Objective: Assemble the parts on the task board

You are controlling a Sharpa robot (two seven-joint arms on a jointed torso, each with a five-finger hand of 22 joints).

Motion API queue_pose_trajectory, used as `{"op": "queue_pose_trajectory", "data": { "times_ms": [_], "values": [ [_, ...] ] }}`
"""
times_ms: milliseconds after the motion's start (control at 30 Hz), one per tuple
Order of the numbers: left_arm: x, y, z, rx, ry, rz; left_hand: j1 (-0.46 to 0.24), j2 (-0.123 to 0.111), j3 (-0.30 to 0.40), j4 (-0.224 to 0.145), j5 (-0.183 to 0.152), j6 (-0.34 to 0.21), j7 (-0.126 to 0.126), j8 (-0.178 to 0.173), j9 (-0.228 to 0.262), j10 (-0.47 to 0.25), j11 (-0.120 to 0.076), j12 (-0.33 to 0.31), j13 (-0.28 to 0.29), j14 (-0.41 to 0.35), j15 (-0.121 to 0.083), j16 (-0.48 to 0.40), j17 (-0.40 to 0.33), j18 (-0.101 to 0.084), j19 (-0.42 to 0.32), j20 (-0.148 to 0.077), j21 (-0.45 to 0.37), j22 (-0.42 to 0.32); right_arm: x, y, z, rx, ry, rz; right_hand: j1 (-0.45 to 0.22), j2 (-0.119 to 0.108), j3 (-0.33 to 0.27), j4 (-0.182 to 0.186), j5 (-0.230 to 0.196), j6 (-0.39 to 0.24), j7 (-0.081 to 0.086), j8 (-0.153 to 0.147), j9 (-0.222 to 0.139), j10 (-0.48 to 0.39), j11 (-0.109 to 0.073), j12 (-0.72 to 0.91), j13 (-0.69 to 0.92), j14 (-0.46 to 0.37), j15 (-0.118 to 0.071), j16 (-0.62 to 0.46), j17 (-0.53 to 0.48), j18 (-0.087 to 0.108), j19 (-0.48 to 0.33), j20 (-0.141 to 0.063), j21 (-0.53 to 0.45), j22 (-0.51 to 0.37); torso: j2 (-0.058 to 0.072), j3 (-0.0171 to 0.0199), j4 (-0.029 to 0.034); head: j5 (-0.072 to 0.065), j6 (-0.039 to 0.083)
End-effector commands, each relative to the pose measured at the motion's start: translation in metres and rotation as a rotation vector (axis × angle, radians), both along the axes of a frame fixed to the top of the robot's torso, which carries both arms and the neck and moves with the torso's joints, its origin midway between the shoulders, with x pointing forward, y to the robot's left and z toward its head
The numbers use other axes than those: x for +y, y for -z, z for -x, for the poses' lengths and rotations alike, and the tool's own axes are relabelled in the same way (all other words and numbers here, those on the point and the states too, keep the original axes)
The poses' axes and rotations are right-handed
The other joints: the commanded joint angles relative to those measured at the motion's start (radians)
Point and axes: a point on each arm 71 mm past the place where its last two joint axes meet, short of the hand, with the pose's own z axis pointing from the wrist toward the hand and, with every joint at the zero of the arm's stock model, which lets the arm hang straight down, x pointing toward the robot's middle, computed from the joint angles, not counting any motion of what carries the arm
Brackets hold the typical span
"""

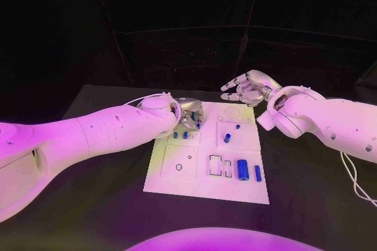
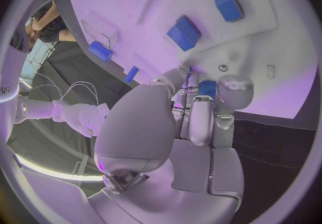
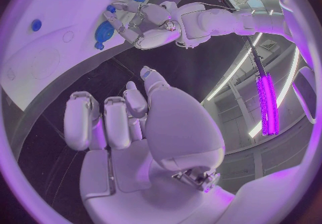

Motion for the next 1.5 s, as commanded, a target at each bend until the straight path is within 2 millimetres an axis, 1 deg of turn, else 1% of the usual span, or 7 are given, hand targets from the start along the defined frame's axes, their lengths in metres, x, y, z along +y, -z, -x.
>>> {"op": "queue_pose_trajectory", "data": {
  "times_ms": [33,200,467,700,1000,1300,1500],
  "values": [
    [0.004,0.003,-0.001,-0.006,-0.015,-0.02,-0.013,-0.004,0.045,-0.014,0.002,0.019,0.0,-0.009,0.001,0.024,-0.003,-0.011,0.003,0.027,-0.007,0.007,0.001,-0.01,0.002,-0.004,0.011,0.011,0.002,-0.002,0.0,-0.004,-0.013,-0.005,-0.008,0.004,0.005,0.001,0.005,-0.004,0.0,0.004,0.0,-0.005,0.0,-0.001,0.0,0.038,-0.006,-0.004,0.0,0.019,-0.007,-0.003,-0.003,0.002,0.001,0.0,-0.0004,0.0,0.002],
    [0.002,0.001,0.0,-0.028,-0.002,0.005,-0.053,-0.016,0.073,-0.02,0.0,0.044,-0.004,-0.013,0.003,0.049,-0.008,-0.026,0.005,0.026,-0.009,0.008,-0.005,-0.01,0.001,-0.006,0.02,0.023,0.002,-0.001,0.0,-0.004,-0.014,-0.005,-0.008,0.005,0.007,0.001,0.006,-0.004,0.0,0.004,0.0,-0.003,0.0,0.002,0.002,0.039,-0.006,-0.003,0.001,0.019,-0.007,-0.003,-0.003,0.003,0.0,-0.0001,0.0002,0.0,0.004],
    [0.004,-0.003,0.003,-0.03,-0.009,0.063,-0.095,-0.03,0.066,-0.01,0.0,0.054,-0.008,-0.02,0.003,0.061,-0.012,-0.042,0.004,0.024,-0.012,0.006,-0.016,-0.012,0.001,-0.007,0.029,0.035,0.003,-0.001,0.0,-0.005,-0.016,-0.006,-0.008,0.006,0.008,0.001,0.006,-0.004,0.0,0.005,0.0,-0.004,0.0,0.002,0.001,0.039,-0.006,-0.004,0.001,0.019,-0.007,-0.003,-0.004,0.003,-0.001,0.0,0.001,-0.001,0.005],
    [0.012,-0.011,0.003,-0.036,-0.029,0.125,-0.134,-0.052,0.048,0.001,0.0,0.053,-0.009,-0.031,0.002,0.066,-0.01,-0.06,0.003,0.023,-0.011,0.004,-0.024,-0.014,0.0,-0.007,0.036,0.044,0.003,-0.001,0.0,-0.005,-0.015,-0.005,-0.008,0.006,0.008,0.001,0.006,-0.004,0.0,0.005,0.0,-0.004,0.0,0.002,0.001,0.039,-0.006,-0.004,0.001,0.019,-0.007,-0.003,-0.004,0.003,-0.001,0.0005,0.0019,0.0,0.007],
    [0.031,-0.021,0.004,-0.049,-0.063,0.17,-0.134,-0.052,0.047,0.001,0.0,0.054,-0.009,-0.032,0.002,0.067,-0.011,-0.062,0.003,0.022,-0.011,0.004,-0.025,-0.014,0.0,-0.007,0.037,0.045,0.001,-0.001,-0.001,-0.005,-0.012,-0.004,-0.008,0.006,0.008,0.001,0.006,-0.004,0.0,0.005,0.0,-0.004,0.0,0.002,0.001,0.039,-0.006,-0.004,0.001,0.019,-0.007,-0.003,-0.004,0.003,-0.001,0.0,0.002,0.001,0.007],
    [0.054,-0.019,0.004,-0.02,-0.096,0.144,-0.132,-0.054,0.048,-0.003,0.0,0.054,-0.009,-0.035,0.002,0.069,-0.011,-0.066,0.003,0.022,-0.012,0.004,-0.025,-0.014,0.0,-0.007,0.04,0.049,-0.001,-0.001,-0.001,-0.004,-0.009,-0.003,-0.008,0.006,0.008,0.001,0.006,-0.004,0.0,0.005,0.0,-0.004,0.0,0.002,0.001,0.039,-0.006,-0.004,0.001,0.019,-0.007,-0.003,-0.004,0.003,-0.001,0.0005,0.0017,-0.001,0.009],
    [0.06,-0.018,0.003,-0.012,-0.11,0.134,-0.132,-0.055,0.048,-0.003,0.0,0.054,-0.009,-0.035,0.002,0.069,-0.011,-0.067,0.003,0.022,-0.012,0.004,-0.025,-0.014,0.0,-0.007,0.04,0.049,-0.001,-0.001,-0.001,-0.004,-0.008,-0.002,-0.008,0.006,0.008,0.001,0.006,-0.004,0.0,0.005,0.0,-0.004,0.0,0.002,0.001,0.039,-0.006,-0.004,0.001,0.019,-0.007,-0.003,-0.004,0.003,0.0,0.0004,0.0014,0.002,0.011]
  ]
}}
